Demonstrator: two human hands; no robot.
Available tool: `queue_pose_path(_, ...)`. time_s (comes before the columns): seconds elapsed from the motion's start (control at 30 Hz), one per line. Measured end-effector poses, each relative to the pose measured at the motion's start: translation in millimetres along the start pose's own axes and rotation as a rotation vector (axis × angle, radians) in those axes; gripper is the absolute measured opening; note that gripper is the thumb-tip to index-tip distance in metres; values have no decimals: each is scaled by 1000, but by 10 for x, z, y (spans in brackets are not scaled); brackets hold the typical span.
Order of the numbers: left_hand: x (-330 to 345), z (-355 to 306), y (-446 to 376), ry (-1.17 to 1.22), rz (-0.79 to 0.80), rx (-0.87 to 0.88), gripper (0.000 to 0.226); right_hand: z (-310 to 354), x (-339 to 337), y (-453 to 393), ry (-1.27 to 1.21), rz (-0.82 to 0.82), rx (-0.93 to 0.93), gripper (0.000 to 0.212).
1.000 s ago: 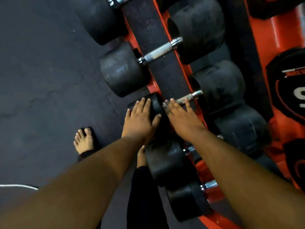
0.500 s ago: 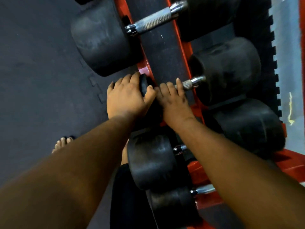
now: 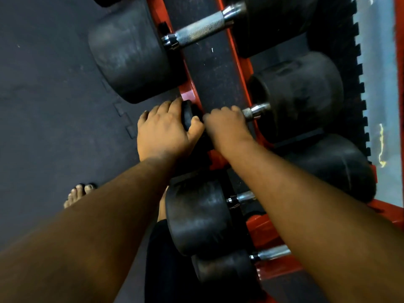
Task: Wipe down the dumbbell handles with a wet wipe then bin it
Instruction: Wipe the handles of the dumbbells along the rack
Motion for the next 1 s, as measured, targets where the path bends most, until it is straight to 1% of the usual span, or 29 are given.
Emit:
queue_pose_path(0.07,-4,-8,-13,2,9,3,70,-33,-134,-209,-12,219,-59,14)
queue_pose_path(0.1,-14,-20,-25,3,11,7,70,-64,-147,-226,12,258,-69,15)
queue_pose_path(0.13,-16,-16,-25,7,8,6,70,-71,-142,-200,18,215,-81,16)
queue_pose_path(0.17,-29,-13,-25,12,4,1,70,-85,-102,-136,15,103,-91,16)
queue_pose_path(0.23,-18,-2,3,17,1,-2,68,-120,105,123,6,-185,-55,20)
queue_pose_path(0.27,3,10,17,14,-1,0,67,-126,188,235,55,-295,-30,24)
queue_pose_path(0.3,19,15,19,9,-3,-2,67,-134,230,270,117,-341,-11,25)
queue_pose_path(0.33,43,29,21,7,-5,-4,66,-136,231,245,134,-294,2,23)
queue_pose_path(0.37,43,25,12,5,-5,-5,67,-146,148,157,113,-205,17,20)
queue_pose_path(0.43,28,12,-7,5,-3,-5,68,-170,-14,-129,51,72,5,19)
queue_pose_path(0.47,18,8,-13,8,-2,-4,68,-178,-81,-235,53,160,-13,20)
queue_pose_path(0.5,2,-8,-27,12,-1,-2,67,-198,-128,-259,62,208,-30,20)
queue_pose_path(0.53,-2,-9,-31,14,4,-3,67,-218,-132,-241,64,202,-47,20)
queue_pose_path(0.57,-6,-6,-26,16,6,-6,67,-238,-98,-161,49,153,-60,21)
queue_pose_path(0.67,-14,-5,9,17,4,-5,66,-281,82,213,93,-180,-35,27)
queue_pose_path(0.7,1,1,10,17,0,-3,65,-285,102,250,129,-267,-15,26)
queue_pose_path(0.73,10,10,-6,19,-2,-6,65,-302,89,229,129,-283,9,22)
queue_pose_path(0.77,30,14,-3,17,0,-3,65,-310,71,162,96,-216,17,19)
queue_pose_path(0.83,19,3,-8,13,3,-2,64,-335,-69,-70,59,73,3,20)
queue_pose_path(0.87,9,-3,-8,11,5,-3,65,-348,-132,-156,64,172,-14,22)
queue_pose_path(0.9,-1,-6,-15,13,3,-3,65,-360,-189,-200,60,235,-21,23)
queue_pose_path(0.93,-10,-20,-26,17,6,-1,66,-386,-215,-195,49,246,-22,23)
queue_pose_path(0.97,-12,-16,-20,22,10,-1,67,-378,-193,-131,26,216,-14,23)
queue_pose_path(1.0,-23,-25,-24,27,16,1,67,-378,-149,-36,24,119,0,22)
Point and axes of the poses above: each hand's wrist, its own y-axis away from the middle knuckle, its own x-axis out of the palm, z = x × y, the point moved 4 cm from there along -y, towards the middle knuckle, and after that the axes turned 2 degrees about -y, right-handed, at the moved point
